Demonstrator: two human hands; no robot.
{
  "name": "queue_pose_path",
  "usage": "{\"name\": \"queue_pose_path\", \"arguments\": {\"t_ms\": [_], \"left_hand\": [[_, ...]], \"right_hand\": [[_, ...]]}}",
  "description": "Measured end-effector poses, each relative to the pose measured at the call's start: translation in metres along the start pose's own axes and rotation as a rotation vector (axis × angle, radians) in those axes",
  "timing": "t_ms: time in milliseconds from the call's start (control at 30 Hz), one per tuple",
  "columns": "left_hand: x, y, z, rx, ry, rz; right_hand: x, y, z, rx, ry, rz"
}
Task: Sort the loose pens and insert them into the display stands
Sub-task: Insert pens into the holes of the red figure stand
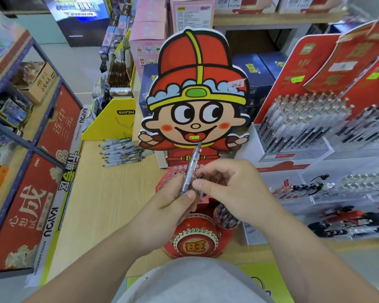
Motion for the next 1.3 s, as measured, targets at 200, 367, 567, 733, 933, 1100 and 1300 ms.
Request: {"name": "queue_pose_path", "arguments": {"t_ms": [200, 367, 567, 733, 933, 1100, 1300], "left_hand": [[-0.001, -0.004, 0.003, -0.003, 0.011, 0.000], [-0.012, -0.009, 0.004, -0.041, 0.110, 0.025], [-0.048, -0.023, 0.012, -0.074, 0.365, -0.086], [-0.049, -0.031, 0.016, -0.120, 0.339, 0.027], [-0.041, -0.027, 0.018, -0.078, 0.314, 0.057], [-0.042, -0.031, 0.021, -0.080, 0.312, 0.069], [-0.044, -0.038, 0.024, -0.125, 0.293, 0.114]], "right_hand": [[0.005, 0.002, 0.006, 0.041, -0.037, -0.024], [-0.005, -0.003, 0.008, 0.035, -0.009, -0.038], [-0.053, -0.015, 0.007, 0.016, 0.240, -0.153], [-0.065, -0.018, 0.003, -0.023, 0.338, -0.085], [-0.032, -0.001, -0.011, -0.024, 0.241, 0.244], [-0.013, 0.007, -0.019, -0.047, 0.151, 0.413], [-0.011, 0.004, -0.020, -0.071, 0.133, 0.439]]}}
Point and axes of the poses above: each hand's wrist, its own z-axis away from the middle knuckle, its own x-axis out of the palm, y = z × x, the point moved 8 cm from there along -z, towards the middle knuckle
